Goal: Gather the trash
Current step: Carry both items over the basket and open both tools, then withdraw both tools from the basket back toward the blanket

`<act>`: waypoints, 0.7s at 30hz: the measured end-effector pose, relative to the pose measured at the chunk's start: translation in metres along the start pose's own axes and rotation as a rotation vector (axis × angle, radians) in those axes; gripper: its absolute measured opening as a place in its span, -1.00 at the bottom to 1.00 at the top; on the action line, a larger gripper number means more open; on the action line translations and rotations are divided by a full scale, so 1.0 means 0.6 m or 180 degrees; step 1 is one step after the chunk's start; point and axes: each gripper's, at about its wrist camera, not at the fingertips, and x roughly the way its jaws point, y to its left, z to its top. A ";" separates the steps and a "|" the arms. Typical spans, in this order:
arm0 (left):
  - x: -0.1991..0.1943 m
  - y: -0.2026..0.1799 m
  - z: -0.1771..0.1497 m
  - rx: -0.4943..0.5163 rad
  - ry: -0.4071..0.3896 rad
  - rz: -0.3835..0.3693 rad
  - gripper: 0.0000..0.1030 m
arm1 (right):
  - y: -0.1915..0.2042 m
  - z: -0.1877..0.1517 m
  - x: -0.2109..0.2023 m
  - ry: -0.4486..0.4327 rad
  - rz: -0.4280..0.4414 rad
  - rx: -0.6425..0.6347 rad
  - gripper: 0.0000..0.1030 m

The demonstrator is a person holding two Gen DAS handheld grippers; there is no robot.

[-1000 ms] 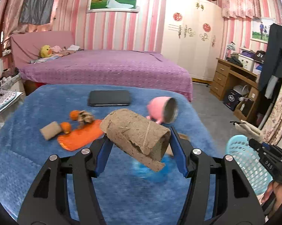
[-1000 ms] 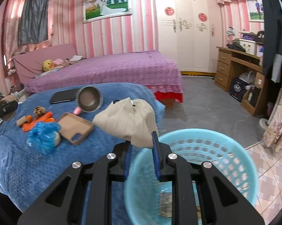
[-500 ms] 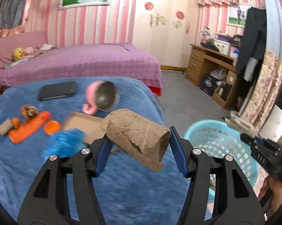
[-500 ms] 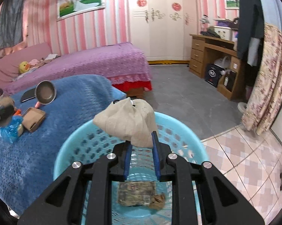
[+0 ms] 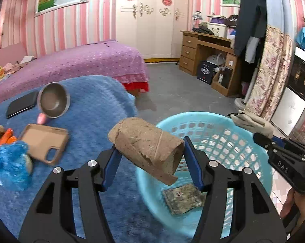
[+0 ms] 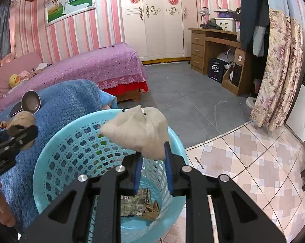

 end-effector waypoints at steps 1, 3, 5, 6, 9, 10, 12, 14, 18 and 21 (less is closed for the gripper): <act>0.004 -0.008 0.001 0.0034 -0.0007 -0.0017 0.19 | 0.000 0.000 0.001 0.0006 -0.0001 -0.0001 -0.60; 0.007 -0.016 0.003 0.0069 -0.0015 -0.0004 0.37 | -0.001 0.000 0.003 0.0007 0.0006 0.0010 -0.60; 0.007 -0.016 0.007 0.0045 -0.0029 0.0028 0.67 | -0.002 -0.001 0.002 0.0000 0.0016 0.0033 -0.60; 0.005 -0.011 0.008 0.0023 -0.0057 0.0057 0.71 | -0.002 0.000 0.002 -0.0005 0.0026 0.0048 -0.60; 0.000 0.003 0.010 0.0032 -0.0109 0.0131 0.81 | 0.003 -0.003 0.002 0.0000 0.0032 0.0033 -0.60; -0.003 0.009 0.010 0.0053 -0.0139 0.0211 0.84 | 0.002 -0.006 0.002 0.0002 0.0037 0.0030 -0.60; -0.009 0.023 0.009 0.0072 -0.0178 0.0311 0.87 | 0.005 -0.008 0.003 0.0007 0.0043 0.0015 -0.59; -0.018 0.041 0.006 0.0076 -0.0204 0.0380 0.88 | 0.013 -0.010 0.005 0.0010 0.0042 0.0000 -0.54; -0.040 0.070 0.006 0.0048 -0.0252 0.0475 0.89 | 0.025 -0.012 0.007 0.0017 0.0019 -0.0047 -0.41; -0.055 0.089 0.010 -0.0044 -0.0271 0.0501 0.89 | 0.040 -0.012 0.002 -0.0035 -0.0047 -0.0099 0.22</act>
